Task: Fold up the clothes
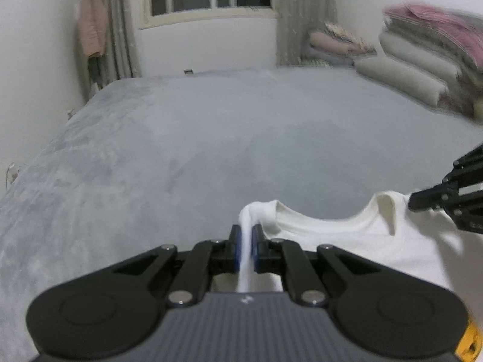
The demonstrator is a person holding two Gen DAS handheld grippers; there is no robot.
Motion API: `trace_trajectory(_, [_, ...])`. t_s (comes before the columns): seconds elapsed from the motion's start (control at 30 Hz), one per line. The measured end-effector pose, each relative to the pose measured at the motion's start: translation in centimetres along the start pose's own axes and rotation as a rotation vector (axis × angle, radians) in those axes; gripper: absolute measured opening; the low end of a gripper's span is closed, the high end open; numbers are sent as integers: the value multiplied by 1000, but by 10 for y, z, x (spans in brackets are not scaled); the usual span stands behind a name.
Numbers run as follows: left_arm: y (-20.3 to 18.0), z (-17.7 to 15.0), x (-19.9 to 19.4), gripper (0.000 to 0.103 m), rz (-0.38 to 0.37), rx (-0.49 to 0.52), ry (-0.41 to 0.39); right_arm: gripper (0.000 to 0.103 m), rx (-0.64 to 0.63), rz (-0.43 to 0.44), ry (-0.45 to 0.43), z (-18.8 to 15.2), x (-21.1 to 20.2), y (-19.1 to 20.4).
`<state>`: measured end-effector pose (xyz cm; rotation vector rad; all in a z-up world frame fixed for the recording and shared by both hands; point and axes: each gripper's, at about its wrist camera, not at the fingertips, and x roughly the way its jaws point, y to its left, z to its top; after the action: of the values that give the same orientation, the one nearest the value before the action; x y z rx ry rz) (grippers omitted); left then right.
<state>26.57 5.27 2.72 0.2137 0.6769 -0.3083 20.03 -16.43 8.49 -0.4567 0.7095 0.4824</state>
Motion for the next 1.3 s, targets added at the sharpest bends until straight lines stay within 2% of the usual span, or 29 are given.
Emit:
trace_trajectory(0.07, [2,-4,7,8,9,-4,22,10,-23,-22,-3,-5,4,-3])
trace_trajectory(0.13, [7,-3,6,12,-11,-32,3,45,67,-32,-34,-5,4,-18])
trace_trajectory(0.17, [10,-1,4,13,-22,-46,-16,49,114,-17,-41,-4,6,-25])
trace_trajectory(0.2, [13,2,5,17,-33,-60,-32,49,157,-1,-46,-3,8,-33])
trace_trajectory(0.27, [18,6,9,26,-46,-71,-31,49,144,-6,-38,-1,12,-32])
trace_trajectory(0.37, [16,5,25,28,-71,-57,2,47,85,4,31,-1,32,-22])
trace_trajectory(0.4, [13,2,31,21,-82,-55,20,34,81,13,41,-3,34,-21])
trace_trajectory(0.43, [11,0,37,12,-87,-43,37,12,83,35,32,-4,33,-19])
trace_trajectory(0.47, [9,-2,38,9,-81,-36,37,7,71,31,21,-4,33,-14])
trace_trajectory(0.63, [7,5,28,7,-32,-71,-39,3,14,-126,-84,2,12,-3])
trace_trajectory(0.7, [2,10,27,7,1,-50,-75,3,38,-185,-123,4,7,-5])
trace_trajectory(0.77, [-4,11,32,7,39,-31,-82,2,37,-253,-123,6,11,-1])
trace_trajectory(0.83, [-11,7,45,9,67,-24,-43,2,34,-293,-77,4,28,8])
trace_trajectory(0.87, [-16,3,52,14,92,2,-34,2,39,-307,-46,2,39,12])
trace_trajectory(0.93, [-23,-3,57,18,135,41,-39,3,66,-338,5,-2,63,20])
trace_trajectory(1.0, [-16,0,48,34,137,-1,-50,5,92,-380,-1,-2,69,28])
trace_trajectory(1.07, [-1,9,26,35,172,-74,-74,12,134,-378,-26,1,53,25])
trace_trajectory(1.1, [8,12,10,33,192,-118,-90,20,175,-379,-55,2,41,20])
trace_trajectory(1.17, [28,10,-26,34,185,-215,-93,28,321,-389,-134,0,2,7])
trace_trajectory(1.23, [41,-4,-61,35,158,-308,-63,38,456,-318,-146,-10,-32,-6])
trace_trajectory(1.3, [44,-28,-94,35,138,-367,12,38,556,-217,-89,-31,-58,-14])
